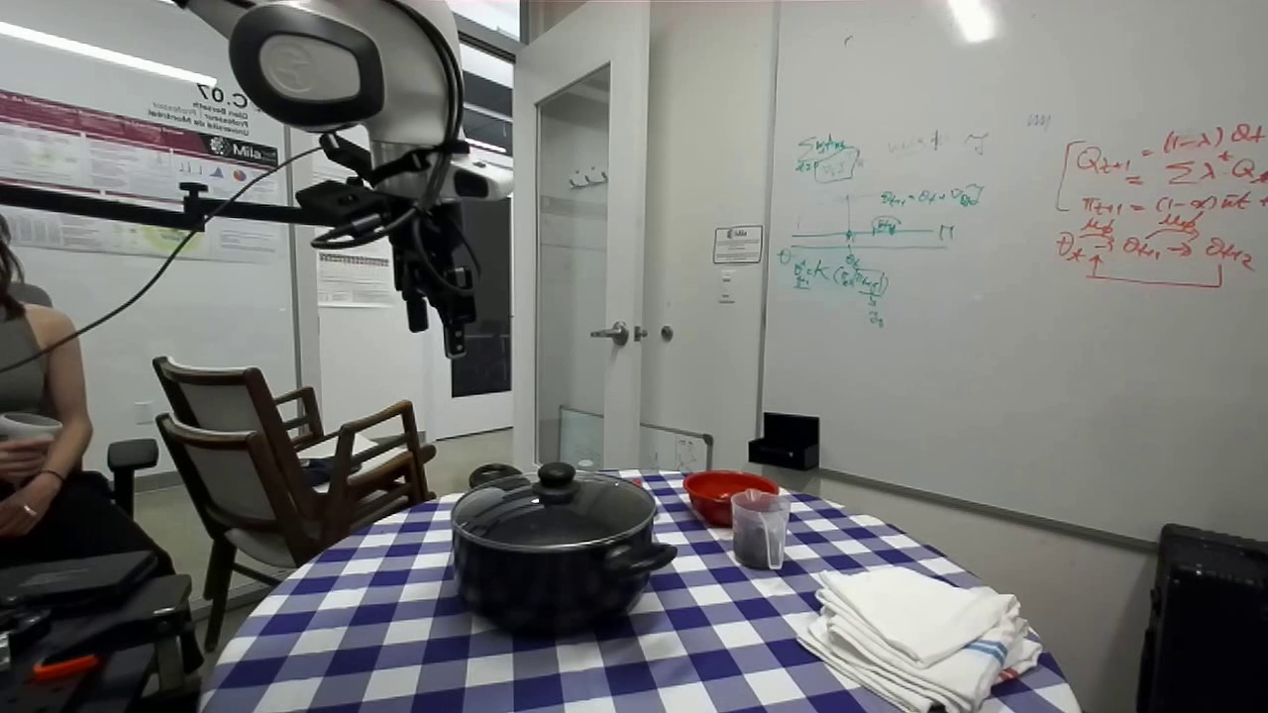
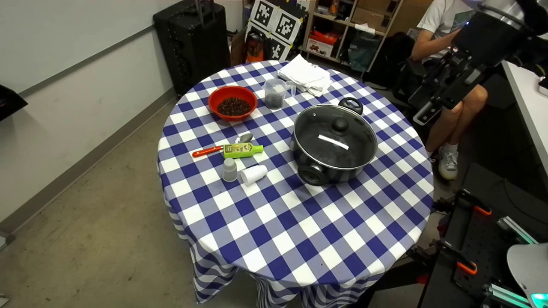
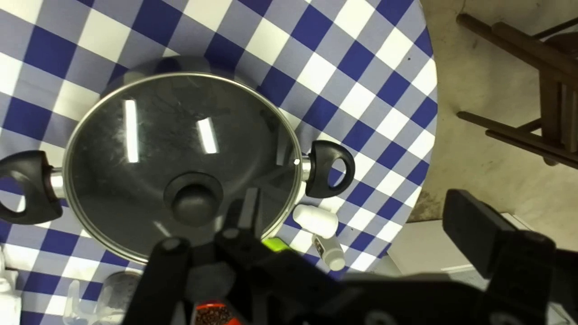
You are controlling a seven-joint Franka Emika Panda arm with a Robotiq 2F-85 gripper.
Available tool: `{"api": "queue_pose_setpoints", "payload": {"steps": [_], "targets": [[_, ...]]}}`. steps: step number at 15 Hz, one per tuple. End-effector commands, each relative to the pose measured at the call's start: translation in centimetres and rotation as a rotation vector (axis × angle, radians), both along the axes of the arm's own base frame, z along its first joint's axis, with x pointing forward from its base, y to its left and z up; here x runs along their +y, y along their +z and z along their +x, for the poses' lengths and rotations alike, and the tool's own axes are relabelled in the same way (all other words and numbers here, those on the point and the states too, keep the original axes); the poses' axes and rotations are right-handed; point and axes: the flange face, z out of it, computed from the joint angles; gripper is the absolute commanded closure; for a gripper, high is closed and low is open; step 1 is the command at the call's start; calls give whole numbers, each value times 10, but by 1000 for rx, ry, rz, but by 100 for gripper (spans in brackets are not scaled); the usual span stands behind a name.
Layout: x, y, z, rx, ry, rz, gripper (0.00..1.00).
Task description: Remove the lid from the pot and put it on the table
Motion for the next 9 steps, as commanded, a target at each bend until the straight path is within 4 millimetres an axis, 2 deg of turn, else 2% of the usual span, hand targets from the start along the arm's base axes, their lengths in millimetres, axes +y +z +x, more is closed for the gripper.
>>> {"api": "queue_pose_setpoints", "payload": {"steps": [1, 5, 9], "targets": [[-17, -32, 31, 80, 37, -77, 0], [-29, -69, 75, 130, 61, -168, 0], [-17, -89, 126, 144, 133, -273, 0]]}}
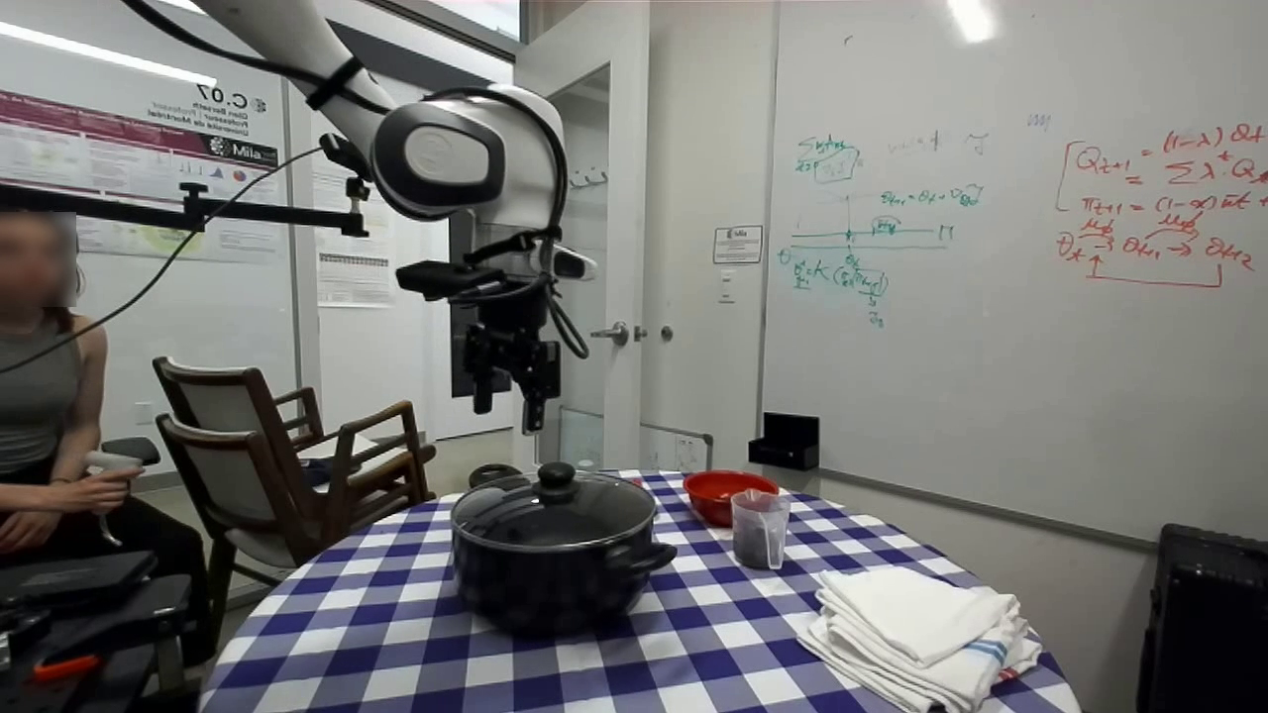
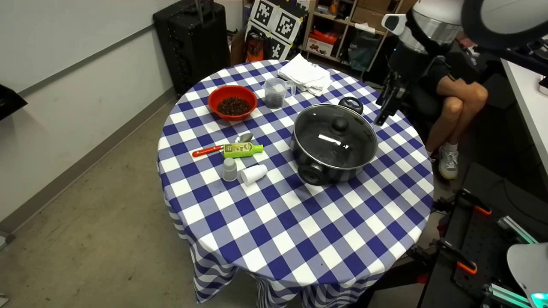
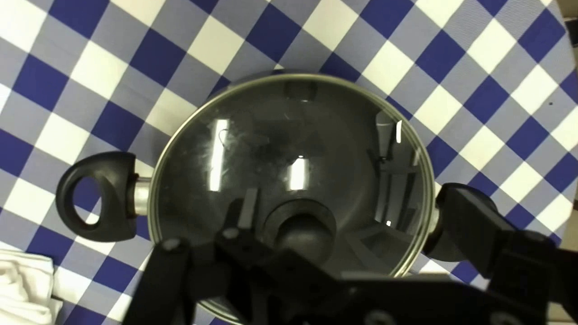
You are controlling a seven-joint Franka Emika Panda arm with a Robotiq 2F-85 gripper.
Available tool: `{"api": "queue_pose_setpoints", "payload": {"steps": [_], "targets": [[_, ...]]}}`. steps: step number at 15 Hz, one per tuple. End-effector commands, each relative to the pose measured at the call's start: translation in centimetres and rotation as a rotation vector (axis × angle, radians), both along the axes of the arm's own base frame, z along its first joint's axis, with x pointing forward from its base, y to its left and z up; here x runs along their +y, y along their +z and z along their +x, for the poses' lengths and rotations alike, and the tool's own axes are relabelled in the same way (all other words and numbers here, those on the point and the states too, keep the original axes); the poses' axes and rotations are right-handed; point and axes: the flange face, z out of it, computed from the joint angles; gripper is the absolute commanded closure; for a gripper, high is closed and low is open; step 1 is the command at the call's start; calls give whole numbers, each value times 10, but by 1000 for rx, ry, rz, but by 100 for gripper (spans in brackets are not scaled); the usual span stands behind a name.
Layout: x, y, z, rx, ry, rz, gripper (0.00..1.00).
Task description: Remove the lid from the pot and put it on the table
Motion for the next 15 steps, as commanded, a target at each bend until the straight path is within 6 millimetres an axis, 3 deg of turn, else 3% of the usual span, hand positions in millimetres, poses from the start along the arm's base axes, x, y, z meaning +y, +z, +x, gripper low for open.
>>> {"api": "queue_pose_setpoints", "payload": {"steps": [1, 7, 15], "targets": [[17, -16, 53, 13, 72, -84, 0], [46, -32, 91, 18, 148, -144, 0], [33, -61, 87, 84, 86, -140, 0]]}}
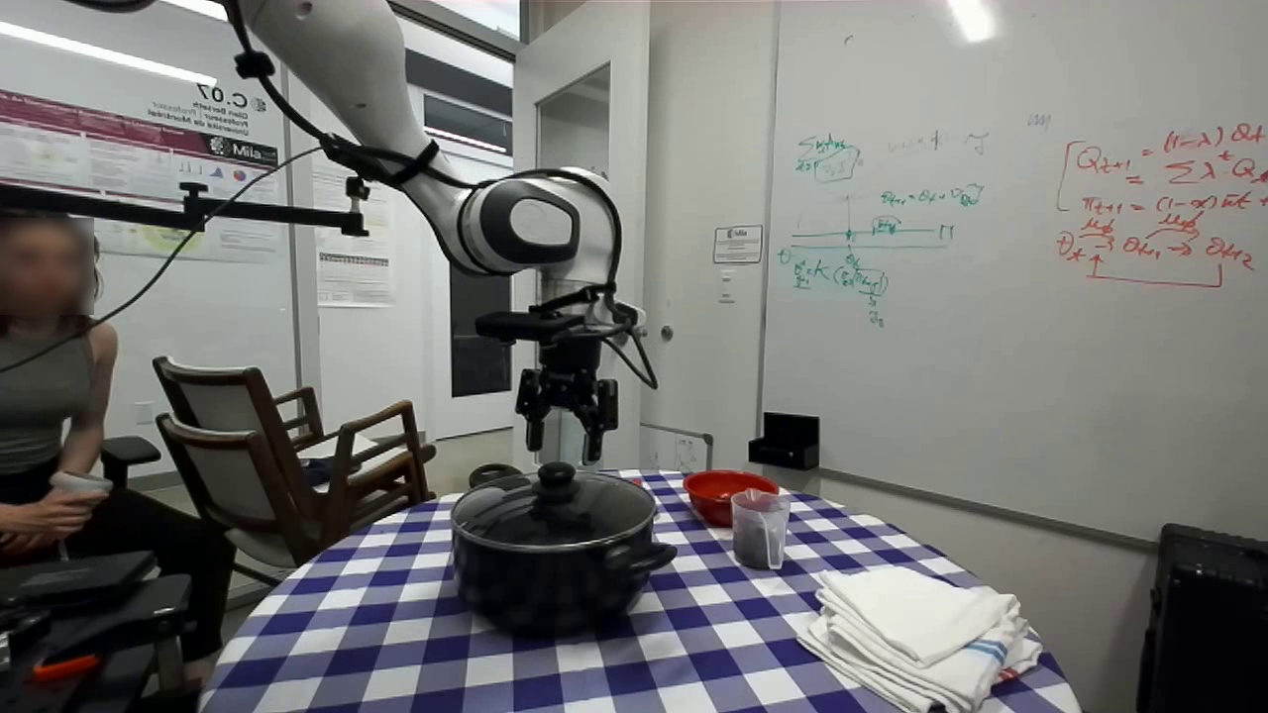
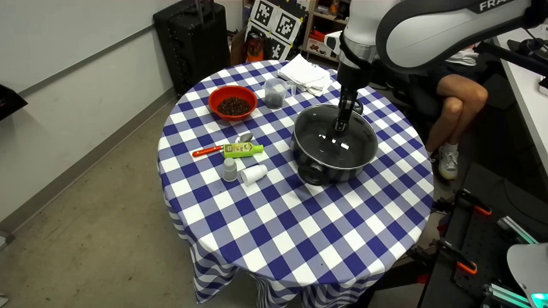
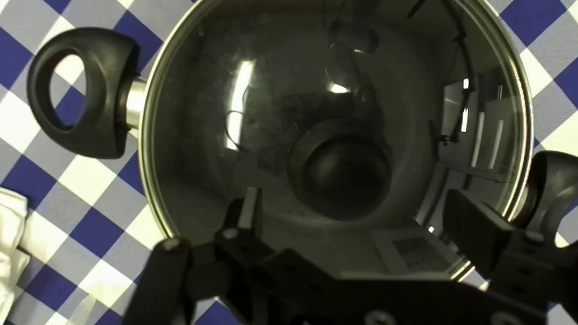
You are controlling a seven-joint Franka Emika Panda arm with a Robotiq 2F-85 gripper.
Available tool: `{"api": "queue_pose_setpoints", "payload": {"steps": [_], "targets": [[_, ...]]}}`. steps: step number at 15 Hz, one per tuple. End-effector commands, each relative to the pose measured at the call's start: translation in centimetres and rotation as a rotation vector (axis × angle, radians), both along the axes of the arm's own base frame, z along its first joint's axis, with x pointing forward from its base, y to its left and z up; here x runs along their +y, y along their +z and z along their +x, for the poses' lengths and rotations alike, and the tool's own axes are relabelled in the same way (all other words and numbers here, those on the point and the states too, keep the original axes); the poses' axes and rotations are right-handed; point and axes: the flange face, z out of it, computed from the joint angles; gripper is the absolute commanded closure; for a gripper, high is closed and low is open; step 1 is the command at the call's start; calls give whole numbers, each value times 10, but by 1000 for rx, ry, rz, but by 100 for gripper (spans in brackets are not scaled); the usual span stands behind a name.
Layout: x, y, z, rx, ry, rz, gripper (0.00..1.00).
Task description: Remove the lid from the pot and put it on the table
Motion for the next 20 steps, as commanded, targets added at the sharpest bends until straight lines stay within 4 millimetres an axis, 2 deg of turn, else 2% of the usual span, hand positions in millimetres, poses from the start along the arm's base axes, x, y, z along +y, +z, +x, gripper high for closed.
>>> {"api": "queue_pose_setpoints", "payload": {"steps": [1, 8, 9, 10, 14, 16, 18, 20], "targets": [[-6, -11, 2, 33, -29, -17, 0], [-7, -32, -2, 81, -56, 3, 0], [-7, -33, -2, 83, -59, 3, 25], [-7, -33, -2, 82, -60, 5, 26], [-8, -27, 0, 76, -69, 7, 57], [-8, -21, 0, 75, -76, 7, 69], [-8, -21, -2, 81, -82, 7, 75], [-9, -19, -3, 77, -85, 9, 75]]}}
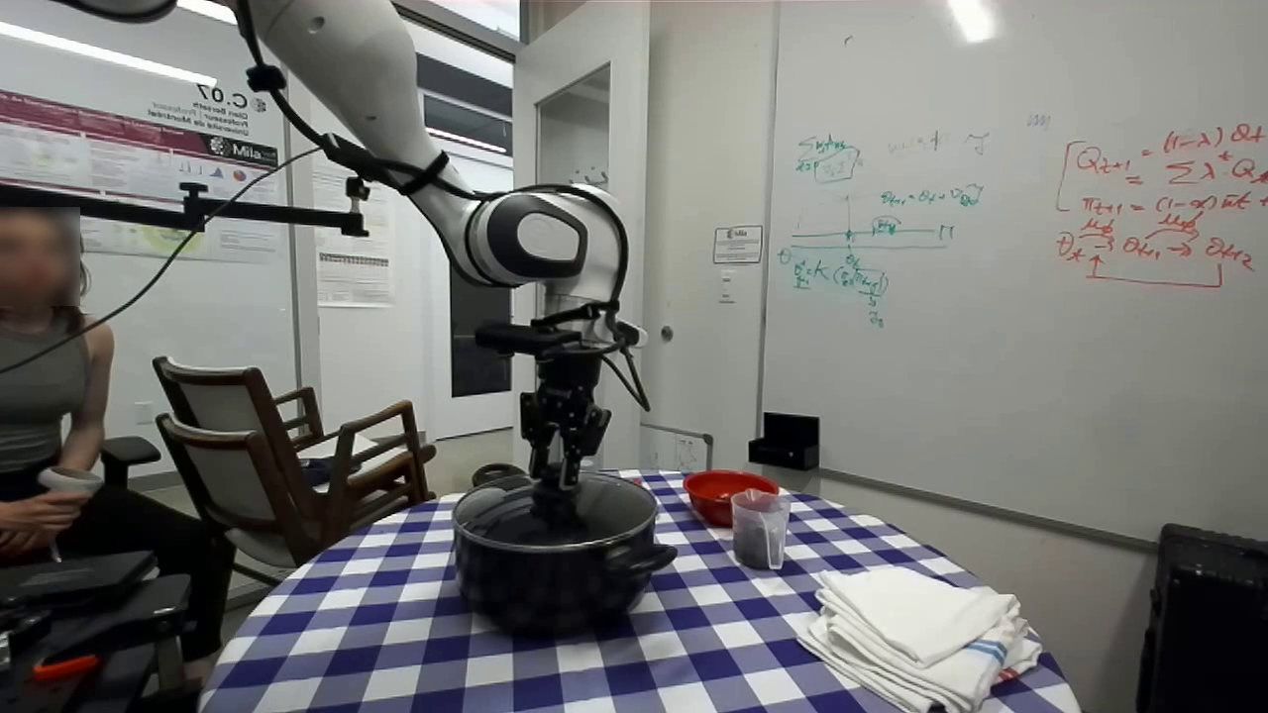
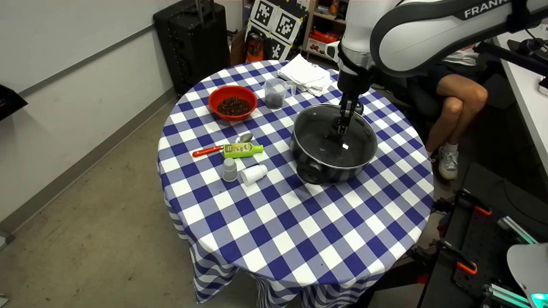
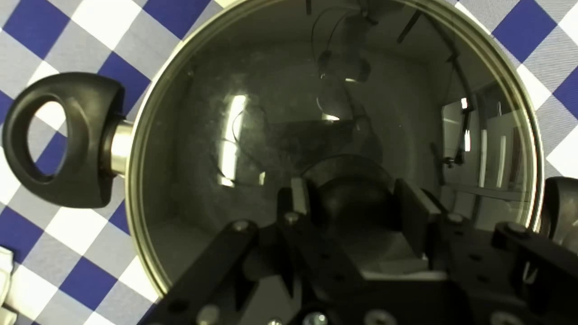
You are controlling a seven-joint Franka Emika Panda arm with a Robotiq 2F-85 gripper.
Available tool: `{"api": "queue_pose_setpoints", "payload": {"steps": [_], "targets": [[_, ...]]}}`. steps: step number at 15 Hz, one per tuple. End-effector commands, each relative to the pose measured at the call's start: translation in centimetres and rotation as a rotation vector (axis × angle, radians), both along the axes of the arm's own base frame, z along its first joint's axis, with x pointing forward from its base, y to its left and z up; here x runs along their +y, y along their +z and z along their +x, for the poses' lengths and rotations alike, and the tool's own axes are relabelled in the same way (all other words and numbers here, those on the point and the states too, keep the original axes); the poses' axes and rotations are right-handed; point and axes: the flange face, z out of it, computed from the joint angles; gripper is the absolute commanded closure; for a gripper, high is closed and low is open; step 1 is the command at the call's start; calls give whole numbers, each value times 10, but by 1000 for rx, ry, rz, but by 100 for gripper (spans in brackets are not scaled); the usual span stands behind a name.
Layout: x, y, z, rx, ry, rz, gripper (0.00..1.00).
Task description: Remove the lid from the pot and put it on the table
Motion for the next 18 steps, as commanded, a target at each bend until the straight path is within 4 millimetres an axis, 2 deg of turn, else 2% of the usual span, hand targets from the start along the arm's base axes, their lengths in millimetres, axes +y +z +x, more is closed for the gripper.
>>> {"api": "queue_pose_setpoints", "payload": {"steps": [1, 5, 9, 11, 14, 18], "targets": [[-2, 2, -2, 10, -27, 16, 75], [-18, 43, -13, -35, -68, 118, 75], [-45, 103, -42, -134, -121, 233, 75], [-62, 124, -63, -168, -164, 241, 75], [-90, 133, -101, -176, -275, 221, 75], [-119, 113, -149, -167, -438, 189, 75]]}}
